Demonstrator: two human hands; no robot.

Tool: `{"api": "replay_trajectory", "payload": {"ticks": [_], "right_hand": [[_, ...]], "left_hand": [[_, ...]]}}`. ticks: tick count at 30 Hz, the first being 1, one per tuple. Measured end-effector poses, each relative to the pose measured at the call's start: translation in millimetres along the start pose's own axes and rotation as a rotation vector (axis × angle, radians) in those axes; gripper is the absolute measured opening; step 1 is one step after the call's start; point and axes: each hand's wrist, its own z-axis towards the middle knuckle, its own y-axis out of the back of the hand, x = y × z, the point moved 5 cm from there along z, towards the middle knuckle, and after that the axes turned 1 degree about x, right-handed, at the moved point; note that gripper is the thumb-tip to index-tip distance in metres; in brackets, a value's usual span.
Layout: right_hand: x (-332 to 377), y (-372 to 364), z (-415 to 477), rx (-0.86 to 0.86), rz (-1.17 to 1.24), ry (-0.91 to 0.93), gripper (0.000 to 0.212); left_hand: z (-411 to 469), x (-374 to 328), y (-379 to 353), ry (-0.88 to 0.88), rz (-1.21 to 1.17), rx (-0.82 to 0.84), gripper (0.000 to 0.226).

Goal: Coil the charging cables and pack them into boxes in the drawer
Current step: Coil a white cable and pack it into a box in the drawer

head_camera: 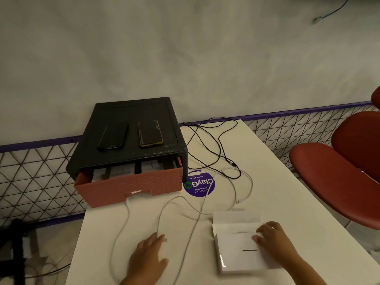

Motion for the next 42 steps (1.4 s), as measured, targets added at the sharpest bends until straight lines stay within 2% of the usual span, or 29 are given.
{"api": "replay_trajectory", "payload": {"ticks": [2,3,4,6,8,9,11,13,15,18,20,21,24,32,36,40,42], "right_hand": [[-2,-4,-1,0.03,-0.012,-0.007,0.017],[-2,-4,-2,0.047,-0.012,-0.011,0.017],[-2,-4,-2,0.062,-0.003,-0.011,0.018],[-2,-3,-2,0.068,0.036,0.005,0.025],[-2,1,-5,0.04,0.102,0.01,0.029],[0,3,-8,0.029,0.134,0.006,0.028],[5,6,-15,0.021,0.196,-0.001,0.024],[10,6,-20,0.02,0.27,-0.012,0.026],[18,2,-24,0.02,0.314,-0.012,0.023],[29,-11,-27,0.043,0.353,-0.001,0.02],[36,-20,-28,0.064,0.368,-0.002,0.019],[40,-24,-29,0.076,0.365,0.007,0.017],[51,-33,-31,0.099,0.324,0.056,0.018],[58,-37,-34,0.033,0.33,0.045,0.028],[57,-39,-36,0.011,0.337,-0.009,0.044],[57,-39,-39,-0.051,0.378,0.0,0.086],[58,-40,-39,-0.051,0.33,0.051,0.089]], "left_hand": [[-8,2,-9,-0.013,0.118,0.091,0.107],[-11,-2,-7,-0.048,0.162,0.07,0.115],[-11,-2,-10,-0.068,0.23,0.087,0.117],[-10,-2,-8,-0.042,0.242,0.069,0.115],[-8,0,-13,-0.05,0.199,0.139,0.121],[-11,-1,-16,-0.018,0.205,0.187,0.119],[-8,-4,-19,0.005,0.24,0.179,0.106],[-8,-8,-18,0.017,0.226,0.103,0.095],[-7,-14,-15,-0.029,0.284,-0.071,0.091],[-4,-22,-18,-0.083,0.241,-0.095,0.09],[-4,-39,-20,-0.174,0.136,-0.031,0.101],[-7,-47,-22,-0.203,0.013,-0.025,0.098],[-9,-61,-32,-0.174,-0.295,0.148,0.075],[-7,-58,-47,-0.051,-0.614,0.271,0.103],[0,-47,-54,-0.023,-0.671,0.276,0.117],[0,-51,-49,-0.021,-0.637,0.275,0.119],[-2,-55,-44,-0.034,-0.592,0.267,0.117]]}}
